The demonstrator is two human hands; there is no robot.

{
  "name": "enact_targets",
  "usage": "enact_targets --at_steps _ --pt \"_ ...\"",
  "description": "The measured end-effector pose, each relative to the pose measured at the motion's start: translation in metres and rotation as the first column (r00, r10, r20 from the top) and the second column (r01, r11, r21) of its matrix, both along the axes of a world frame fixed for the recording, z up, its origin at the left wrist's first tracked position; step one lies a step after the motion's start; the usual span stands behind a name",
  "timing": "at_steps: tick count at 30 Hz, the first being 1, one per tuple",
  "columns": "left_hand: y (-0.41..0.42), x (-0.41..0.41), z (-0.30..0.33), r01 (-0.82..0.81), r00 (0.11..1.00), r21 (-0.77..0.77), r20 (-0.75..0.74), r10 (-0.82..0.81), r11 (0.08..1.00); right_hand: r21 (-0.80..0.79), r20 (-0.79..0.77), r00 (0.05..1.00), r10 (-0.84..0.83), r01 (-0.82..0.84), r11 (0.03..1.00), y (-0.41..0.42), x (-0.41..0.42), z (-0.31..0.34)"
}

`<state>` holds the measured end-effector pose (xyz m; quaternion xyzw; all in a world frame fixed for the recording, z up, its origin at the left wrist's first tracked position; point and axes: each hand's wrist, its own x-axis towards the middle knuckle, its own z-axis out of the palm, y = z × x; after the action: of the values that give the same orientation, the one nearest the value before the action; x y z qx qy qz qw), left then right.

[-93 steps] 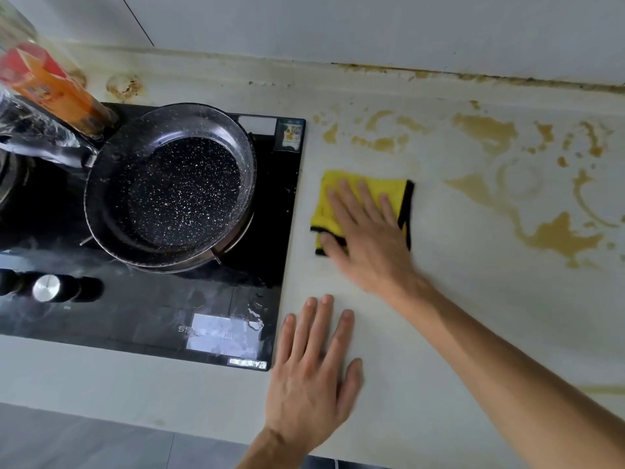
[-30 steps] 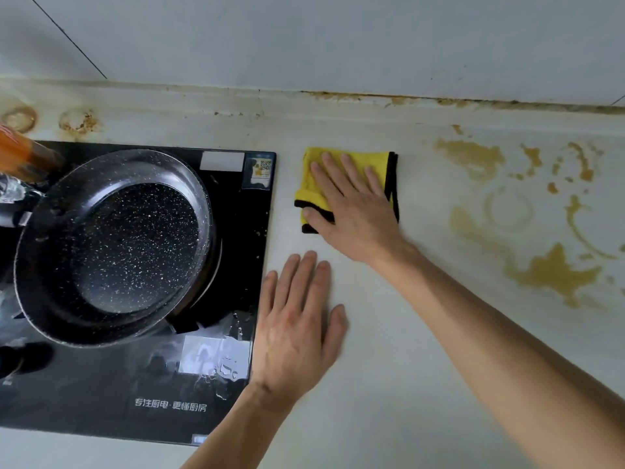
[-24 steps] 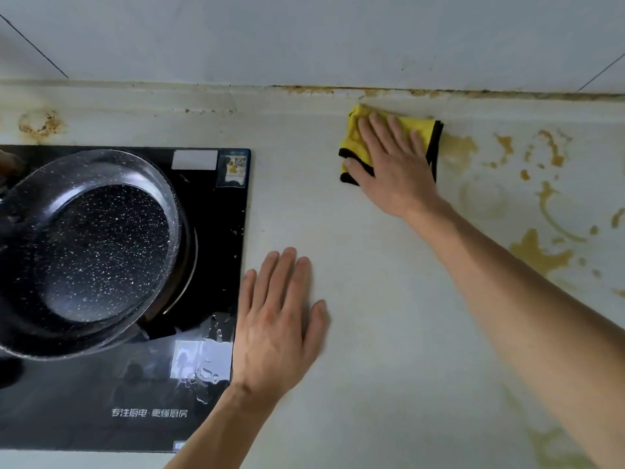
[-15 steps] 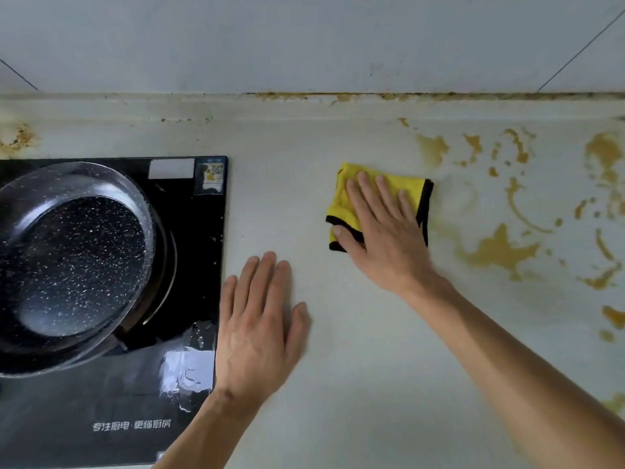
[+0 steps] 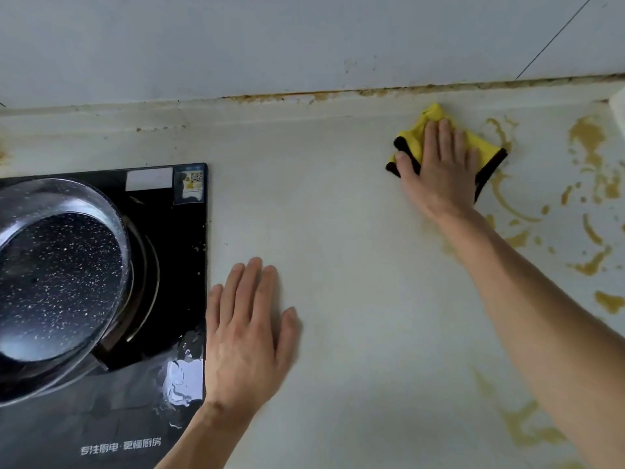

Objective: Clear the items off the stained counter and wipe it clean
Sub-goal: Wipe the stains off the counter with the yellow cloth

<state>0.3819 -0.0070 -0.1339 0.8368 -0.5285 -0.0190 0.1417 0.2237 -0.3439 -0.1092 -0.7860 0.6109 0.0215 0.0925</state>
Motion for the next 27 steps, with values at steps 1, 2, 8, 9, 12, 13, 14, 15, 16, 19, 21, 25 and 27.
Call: enact_targets --at_steps 1,2,8,9,12,13,14,15,16,19,21,25,27 --pt "-0.001 -0.001 0.001 -0.001 1.000 0.002 0.002 0.001 1.000 -0.008 0.000 1.000 -0.011 0.011 1.000 0.005 0.007 0.000" --pt "-0.001 -0.001 0.003 0.000 1.000 0.008 0.003 0.000 1.000 -0.003 0.005 1.000 0.001 -0.001 1.000 0.011 0.016 0.001" --pt "0.000 -0.001 0.005 0.002 1.000 0.013 0.011 -0.002 1.000 -0.042 0.032 0.912 0.410 -0.408 0.912 0.082 0.023 0.001" --pt "0.000 0.000 0.004 0.004 1.000 0.011 0.013 -0.004 1.000 -0.048 0.027 0.890 0.455 -0.454 0.890 0.087 0.007 -0.001" --pt "-0.001 -0.001 0.004 0.003 1.000 0.011 0.012 -0.004 1.000 -0.044 -0.009 0.915 0.404 -0.404 0.914 0.067 -0.039 0.000" --pt "-0.002 -0.001 0.005 0.002 1.000 0.015 0.012 -0.002 1.000 -0.025 -0.021 0.941 0.338 -0.339 0.941 0.054 -0.046 0.001" --pt "-0.002 -0.002 0.007 0.000 1.000 0.016 0.010 0.000 1.000 -0.005 -0.026 0.963 0.267 -0.267 0.964 0.042 -0.046 0.002" --pt "-0.003 -0.003 0.008 -0.001 1.000 0.014 0.007 0.000 1.000 0.004 -0.029 0.979 0.203 -0.203 0.979 0.035 -0.040 0.001" --pt "-0.004 -0.003 0.010 -0.002 1.000 0.013 0.004 0.002 1.000 0.001 -0.025 0.988 0.152 -0.152 0.988 0.033 -0.030 0.001" --pt "-0.002 -0.004 0.013 -0.002 1.000 0.016 -0.001 0.002 1.000 -0.037 -0.010 0.988 0.157 -0.157 0.987 0.064 -0.010 0.001" --pt "-0.003 -0.004 0.014 0.001 1.000 0.009 0.001 -0.001 1.000 -0.085 -0.002 0.952 0.306 -0.305 0.948 0.102 -0.022 -0.002" --pt "-0.003 -0.006 0.016 -0.006 1.000 0.017 0.008 0.006 1.000 -0.121 -0.007 0.887 0.461 -0.459 0.880 0.135 -0.083 -0.008" --pt "-0.003 -0.007 0.017 0.006 1.000 0.010 0.017 -0.006 1.000 -0.130 -0.025 0.912 0.408 -0.408 0.904 0.121 -0.095 -0.007"
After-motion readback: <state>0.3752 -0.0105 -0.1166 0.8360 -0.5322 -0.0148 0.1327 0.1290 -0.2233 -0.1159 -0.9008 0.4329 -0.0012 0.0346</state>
